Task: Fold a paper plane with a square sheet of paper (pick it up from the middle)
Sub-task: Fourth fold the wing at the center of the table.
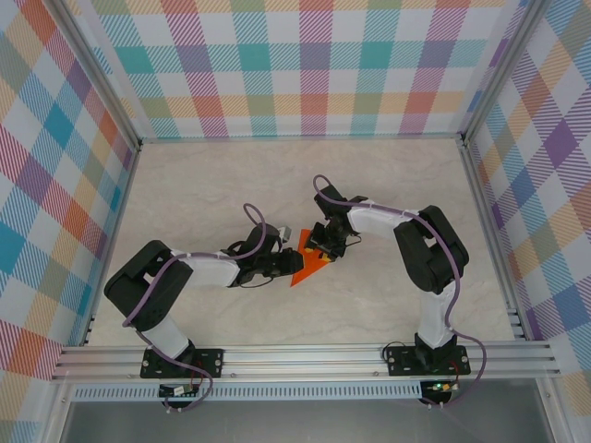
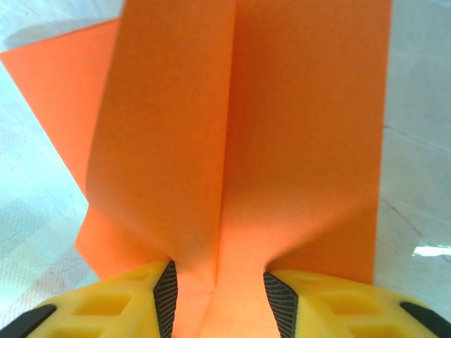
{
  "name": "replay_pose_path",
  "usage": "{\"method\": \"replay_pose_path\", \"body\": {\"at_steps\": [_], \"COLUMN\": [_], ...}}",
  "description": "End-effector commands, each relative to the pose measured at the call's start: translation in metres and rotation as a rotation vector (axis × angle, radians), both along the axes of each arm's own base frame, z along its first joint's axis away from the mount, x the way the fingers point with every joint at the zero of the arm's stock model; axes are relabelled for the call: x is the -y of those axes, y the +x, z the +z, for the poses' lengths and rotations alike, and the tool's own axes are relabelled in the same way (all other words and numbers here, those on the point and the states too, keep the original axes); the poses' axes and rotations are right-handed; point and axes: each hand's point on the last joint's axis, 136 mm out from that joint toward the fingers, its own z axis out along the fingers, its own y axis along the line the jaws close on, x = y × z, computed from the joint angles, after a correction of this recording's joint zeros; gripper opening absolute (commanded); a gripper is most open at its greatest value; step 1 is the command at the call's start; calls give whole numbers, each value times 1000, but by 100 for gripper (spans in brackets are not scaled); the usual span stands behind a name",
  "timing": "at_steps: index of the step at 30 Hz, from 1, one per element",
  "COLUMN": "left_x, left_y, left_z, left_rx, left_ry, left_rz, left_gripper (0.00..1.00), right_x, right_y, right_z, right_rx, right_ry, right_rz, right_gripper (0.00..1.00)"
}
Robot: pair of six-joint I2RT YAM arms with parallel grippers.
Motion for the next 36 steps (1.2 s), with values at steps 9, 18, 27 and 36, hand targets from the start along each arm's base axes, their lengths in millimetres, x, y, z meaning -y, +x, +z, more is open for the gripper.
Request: {"method": "replay_pose_path", "body": {"at_steps": [9,18,27,36], "left_x": [1,-1,0,-2], "left_y": [3,3,1,0], "left_z": [-8,-12,-18,-24], "left_rx": [-3,-11,-28,-46], "left_ry": [43,56,61,75], "left_rz": [-1,3,-3,2], "left_gripper": [17,15,15,15], "right_x": [74,74,75,74], "right_y": [-46,-46,-48,-48], "right_z": [-78,-79,-81,-82], "right_rx": [-174,-175,-183,-189], "right_ry": [-344,-344,-350,-347], "right_rz": [-27,-23,-19,-15], "right_gripper": [43,43,42,42]}}
